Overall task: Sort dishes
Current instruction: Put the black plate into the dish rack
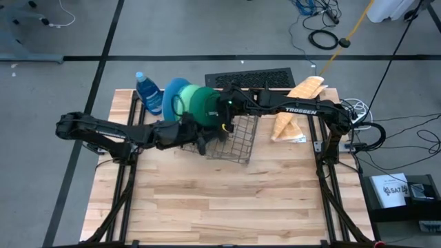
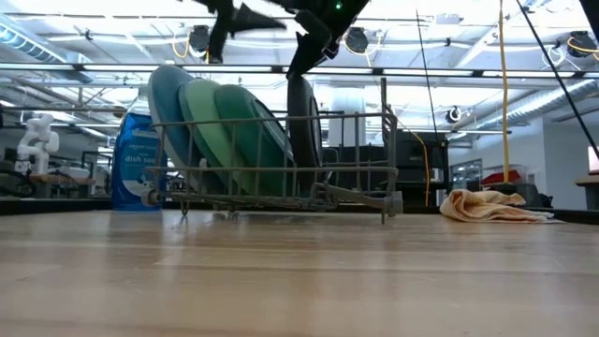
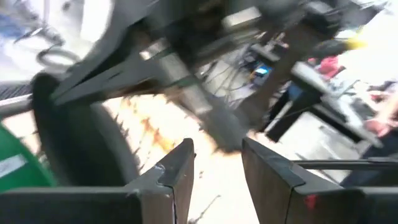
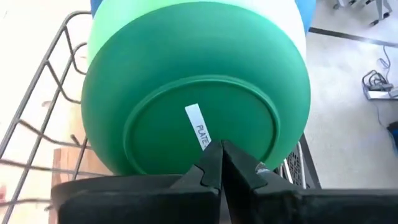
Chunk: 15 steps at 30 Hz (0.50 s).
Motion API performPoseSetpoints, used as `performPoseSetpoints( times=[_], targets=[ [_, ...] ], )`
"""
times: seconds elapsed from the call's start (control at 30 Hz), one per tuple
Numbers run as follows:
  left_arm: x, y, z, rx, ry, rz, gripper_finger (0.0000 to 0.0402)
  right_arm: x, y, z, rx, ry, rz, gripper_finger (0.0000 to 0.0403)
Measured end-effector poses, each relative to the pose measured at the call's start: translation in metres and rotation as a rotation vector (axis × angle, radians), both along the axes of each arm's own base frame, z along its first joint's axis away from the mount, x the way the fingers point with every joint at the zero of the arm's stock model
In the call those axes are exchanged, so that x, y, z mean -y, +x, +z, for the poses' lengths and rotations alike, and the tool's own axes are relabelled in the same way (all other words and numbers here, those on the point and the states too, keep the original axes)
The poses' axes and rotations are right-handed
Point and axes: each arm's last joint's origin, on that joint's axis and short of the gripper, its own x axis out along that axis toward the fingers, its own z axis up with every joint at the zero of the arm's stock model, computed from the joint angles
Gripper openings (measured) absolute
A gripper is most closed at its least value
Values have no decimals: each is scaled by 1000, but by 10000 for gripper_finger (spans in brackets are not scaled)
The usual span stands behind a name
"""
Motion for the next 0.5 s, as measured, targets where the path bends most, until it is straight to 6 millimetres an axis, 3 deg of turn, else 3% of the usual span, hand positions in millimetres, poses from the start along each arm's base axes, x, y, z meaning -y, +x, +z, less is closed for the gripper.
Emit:
performPoseSetpoints(
  times=[0.33,0.5],
  targets=[
    [28,-28,32,119,101,-90,134,16,-4,-6,4,70,-115,0],
    [43,-40,42,147,166,-111,134,15,3,-5,57,63,-61,0]
  ],
)
